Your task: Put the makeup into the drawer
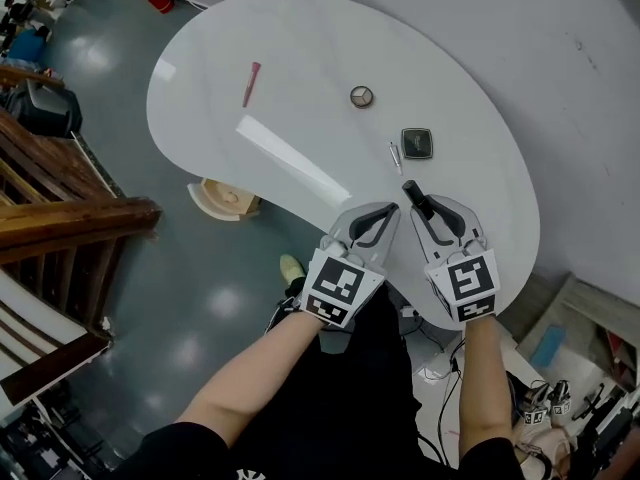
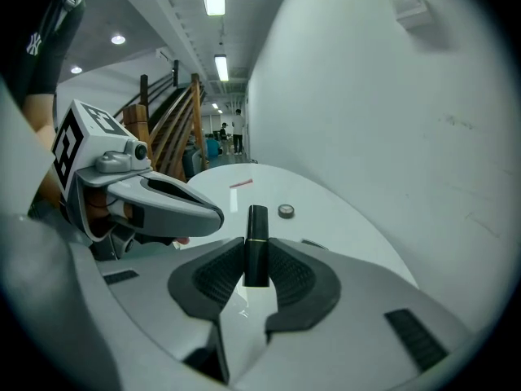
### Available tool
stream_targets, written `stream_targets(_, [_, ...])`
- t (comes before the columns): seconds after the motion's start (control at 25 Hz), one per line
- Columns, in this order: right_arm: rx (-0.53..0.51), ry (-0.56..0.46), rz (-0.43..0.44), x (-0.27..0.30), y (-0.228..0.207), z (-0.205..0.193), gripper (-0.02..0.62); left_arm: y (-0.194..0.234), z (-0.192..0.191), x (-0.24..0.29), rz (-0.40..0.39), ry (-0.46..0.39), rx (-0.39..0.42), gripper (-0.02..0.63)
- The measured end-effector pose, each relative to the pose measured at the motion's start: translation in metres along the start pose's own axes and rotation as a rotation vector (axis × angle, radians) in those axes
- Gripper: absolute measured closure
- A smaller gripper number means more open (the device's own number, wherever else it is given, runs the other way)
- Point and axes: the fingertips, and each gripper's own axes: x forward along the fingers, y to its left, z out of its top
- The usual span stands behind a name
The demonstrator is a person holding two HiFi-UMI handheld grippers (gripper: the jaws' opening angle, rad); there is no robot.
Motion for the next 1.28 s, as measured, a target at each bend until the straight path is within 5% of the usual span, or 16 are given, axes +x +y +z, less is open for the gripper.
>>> stream_targets(0.76, [-0.200, -0.071, 0.243, 0.111, 0.190, 0.111, 0.492, 0.167, -0.017, -0.179, 0.324, -0.126, -0.115, 0.597])
stream_targets(1.28, [-0.270, -0.058, 0.371, 0.174, 0.284, 0.134, 0.492, 0.239, -0.053, -0.257, 0.461, -0.156, -0.198, 0.597])
